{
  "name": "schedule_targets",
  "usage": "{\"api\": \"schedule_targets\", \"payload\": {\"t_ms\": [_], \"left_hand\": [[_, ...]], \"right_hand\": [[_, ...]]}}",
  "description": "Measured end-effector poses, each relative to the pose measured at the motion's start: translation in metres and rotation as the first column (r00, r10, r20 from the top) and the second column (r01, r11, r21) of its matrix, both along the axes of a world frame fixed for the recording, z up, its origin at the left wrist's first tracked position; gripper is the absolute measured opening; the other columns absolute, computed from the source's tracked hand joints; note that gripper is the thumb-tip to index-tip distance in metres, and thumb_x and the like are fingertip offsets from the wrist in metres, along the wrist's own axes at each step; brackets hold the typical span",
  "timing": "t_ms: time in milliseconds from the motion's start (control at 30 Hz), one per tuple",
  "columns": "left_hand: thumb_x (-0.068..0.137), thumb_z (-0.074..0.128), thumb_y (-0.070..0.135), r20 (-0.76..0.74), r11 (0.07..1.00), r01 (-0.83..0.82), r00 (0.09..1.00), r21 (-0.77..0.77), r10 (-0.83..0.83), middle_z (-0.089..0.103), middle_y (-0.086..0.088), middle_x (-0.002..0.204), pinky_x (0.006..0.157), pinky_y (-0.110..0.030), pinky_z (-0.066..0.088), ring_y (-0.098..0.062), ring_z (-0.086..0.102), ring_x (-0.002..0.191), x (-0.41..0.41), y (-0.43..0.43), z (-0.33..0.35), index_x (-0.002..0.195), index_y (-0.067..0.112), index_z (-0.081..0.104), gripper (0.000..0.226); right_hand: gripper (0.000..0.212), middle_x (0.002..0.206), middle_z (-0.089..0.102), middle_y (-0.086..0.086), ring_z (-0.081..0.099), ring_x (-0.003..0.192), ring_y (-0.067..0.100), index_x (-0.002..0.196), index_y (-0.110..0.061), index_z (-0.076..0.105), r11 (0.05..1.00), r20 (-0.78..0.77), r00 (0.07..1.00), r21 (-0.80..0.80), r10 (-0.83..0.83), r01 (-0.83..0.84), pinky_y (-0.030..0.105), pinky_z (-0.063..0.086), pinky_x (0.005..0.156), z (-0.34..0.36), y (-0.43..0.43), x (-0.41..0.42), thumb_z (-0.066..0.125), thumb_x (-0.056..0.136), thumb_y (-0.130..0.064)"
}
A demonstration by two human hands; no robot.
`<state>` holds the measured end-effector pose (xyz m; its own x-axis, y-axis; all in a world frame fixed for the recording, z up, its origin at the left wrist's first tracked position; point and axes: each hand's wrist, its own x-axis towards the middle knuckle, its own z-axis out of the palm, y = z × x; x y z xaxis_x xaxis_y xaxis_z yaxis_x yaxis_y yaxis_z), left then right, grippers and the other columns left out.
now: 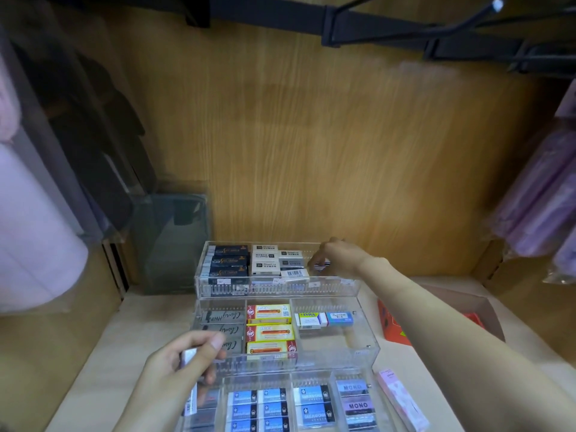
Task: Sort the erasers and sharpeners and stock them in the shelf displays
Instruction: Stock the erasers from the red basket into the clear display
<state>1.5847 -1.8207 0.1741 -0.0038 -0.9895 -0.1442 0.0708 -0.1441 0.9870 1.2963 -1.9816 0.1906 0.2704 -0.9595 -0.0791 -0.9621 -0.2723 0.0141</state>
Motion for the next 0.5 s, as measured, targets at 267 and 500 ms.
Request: {"api": "schedule_targets", "payload": {"t_ms": [267, 500], "left_hand": [[0.084, 0.063, 0.004, -0.048, 1.000, -0.008, 0.999, -0.013, 0.008, 0.064, -0.012, 0.061, 0.033, -0.022, 0.034, -0.014, 0.044, 0.043, 0.004, 0.000, -0.005, 0.077, -0.001, 0.070, 0.012], [0.096, 0.041, 0.006, -0.321, 0.991, -0.044, 0.943, 0.128, 0.084, 0.052, -0.009, 0.069, 0.051, -0.023, 0.043, -0.016, 0.046, 0.061, 0.002, 0.014, 0.002, 0.081, 0.001, 0.062, 0.026]], "right_hand": [[0.030, 0.118, 0.064, -0.008, 0.044, 0.115, 0.022, 0.116, -0.034, 0.066, 0.992, 0.051, 0.991, 0.034, -0.124, 0.123, 0.032, 0.031, 0.094, 0.000, -0.001, -0.004, 0.065, 0.086, -0.031], [0.016, 0.092, 0.067, -0.002, 0.060, 0.091, 0.016, 0.100, -0.010, 0.070, 0.936, 0.696, 0.703, -0.133, -0.145, 0.326, 0.023, 0.042, 0.081, -0.003, 0.078, 0.029, 0.065, 0.086, -0.014]]}}
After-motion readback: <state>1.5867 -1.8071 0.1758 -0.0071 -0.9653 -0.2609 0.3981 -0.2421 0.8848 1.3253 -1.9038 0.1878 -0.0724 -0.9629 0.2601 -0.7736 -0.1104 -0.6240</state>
